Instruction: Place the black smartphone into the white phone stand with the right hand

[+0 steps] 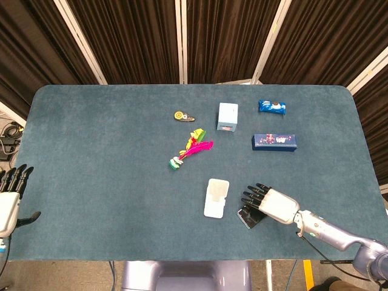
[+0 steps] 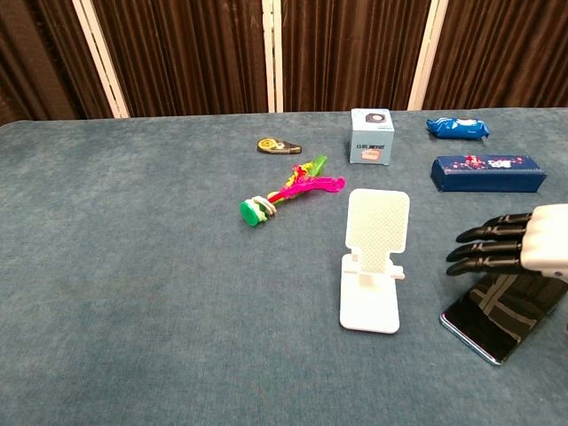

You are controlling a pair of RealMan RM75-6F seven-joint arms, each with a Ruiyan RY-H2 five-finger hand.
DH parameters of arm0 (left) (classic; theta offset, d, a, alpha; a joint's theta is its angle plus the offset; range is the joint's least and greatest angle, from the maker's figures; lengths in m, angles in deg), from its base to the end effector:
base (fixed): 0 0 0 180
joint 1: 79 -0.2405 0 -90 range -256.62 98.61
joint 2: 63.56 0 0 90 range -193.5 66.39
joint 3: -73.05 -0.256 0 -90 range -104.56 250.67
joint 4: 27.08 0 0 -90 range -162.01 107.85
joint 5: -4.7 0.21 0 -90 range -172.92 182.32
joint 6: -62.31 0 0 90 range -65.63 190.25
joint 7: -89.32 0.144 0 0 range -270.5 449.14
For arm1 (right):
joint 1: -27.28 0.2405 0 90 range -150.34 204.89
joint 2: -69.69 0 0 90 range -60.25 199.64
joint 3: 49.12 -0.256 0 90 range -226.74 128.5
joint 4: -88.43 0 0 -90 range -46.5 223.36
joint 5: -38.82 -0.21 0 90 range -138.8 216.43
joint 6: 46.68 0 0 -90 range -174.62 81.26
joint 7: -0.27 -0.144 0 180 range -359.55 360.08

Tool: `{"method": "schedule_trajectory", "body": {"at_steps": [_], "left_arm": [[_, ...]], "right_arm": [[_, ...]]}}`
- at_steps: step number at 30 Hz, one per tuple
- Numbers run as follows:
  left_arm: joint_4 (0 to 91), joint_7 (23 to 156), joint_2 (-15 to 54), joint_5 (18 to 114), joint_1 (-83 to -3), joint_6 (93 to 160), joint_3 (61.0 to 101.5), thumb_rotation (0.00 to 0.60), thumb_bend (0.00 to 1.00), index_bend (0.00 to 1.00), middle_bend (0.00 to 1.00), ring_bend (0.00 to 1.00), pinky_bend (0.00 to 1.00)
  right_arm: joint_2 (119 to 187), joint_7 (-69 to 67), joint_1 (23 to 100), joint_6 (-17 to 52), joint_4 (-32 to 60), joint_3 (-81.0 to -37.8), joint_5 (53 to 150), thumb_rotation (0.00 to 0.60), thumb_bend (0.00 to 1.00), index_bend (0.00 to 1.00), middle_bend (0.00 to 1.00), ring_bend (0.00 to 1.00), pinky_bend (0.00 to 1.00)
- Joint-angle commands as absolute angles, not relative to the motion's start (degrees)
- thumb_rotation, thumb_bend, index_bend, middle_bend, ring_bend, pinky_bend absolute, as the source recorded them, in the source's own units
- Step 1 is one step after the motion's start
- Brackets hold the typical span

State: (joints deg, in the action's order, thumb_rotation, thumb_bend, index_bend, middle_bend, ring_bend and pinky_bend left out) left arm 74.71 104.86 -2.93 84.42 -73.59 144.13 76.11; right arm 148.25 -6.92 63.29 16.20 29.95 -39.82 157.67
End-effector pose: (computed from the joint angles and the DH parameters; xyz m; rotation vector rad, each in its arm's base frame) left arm -0.2974 0.1812 0.1608 -1.4104 -0.8633 -0.7030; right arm -0.2809 -0.2877 0.0331 2.4964 -0.2788 0.6305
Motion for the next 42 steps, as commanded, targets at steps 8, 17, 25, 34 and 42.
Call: {"method": "schedule_trajectory", "body": {"at_steps": [8,17,25,34,42], "left_arm": [[74.48,105.01,-2.78,83.84,-73.34,143.95,76.14,0.600,0.00,0.00,0.00,0.00,0.00],[74.45,105.34,-2.64,83.60,-73.14,143.76,76.02,0.600,0.00,0.00,0.00,0.00,0.00],[74.38,105.57,-2.46,83.31,-72.98,143.60,75.93,0.600,0.00,0.00,0.00,0.00,0.00],[74.47,105.44,-2.51,83.31,-72.85,143.49,75.85,0.600,0.00,0.00,0.00,0.00,0.00],[74.77,104.67,-2.95,83.89,-72.93,143.70,75.60,0.600,0.00,0.00,0.00,0.00,0.00]], "right_arm": [[149.57,-4.12,65.31,13.37,30.32,-38.05,156.05,0.600,0.00,0.08,0.14,0.07,0.19],[150.07,-2.90,65.87,12.82,31.05,-36.64,154.95,0.600,0.01,0.17,0.18,0.08,0.19],[151.02,-3.97,66.03,14.49,32.74,-35.13,154.64,0.600,0.20,0.38,0.37,0.24,0.26],[151.64,-5.15,65.07,20.64,36.18,-34.32,155.54,0.600,0.29,0.47,0.45,0.33,0.34],[149.20,-1.06,63.66,26.74,36.57,-34.45,156.04,0.600,0.29,0.48,0.45,0.33,0.34]]}}
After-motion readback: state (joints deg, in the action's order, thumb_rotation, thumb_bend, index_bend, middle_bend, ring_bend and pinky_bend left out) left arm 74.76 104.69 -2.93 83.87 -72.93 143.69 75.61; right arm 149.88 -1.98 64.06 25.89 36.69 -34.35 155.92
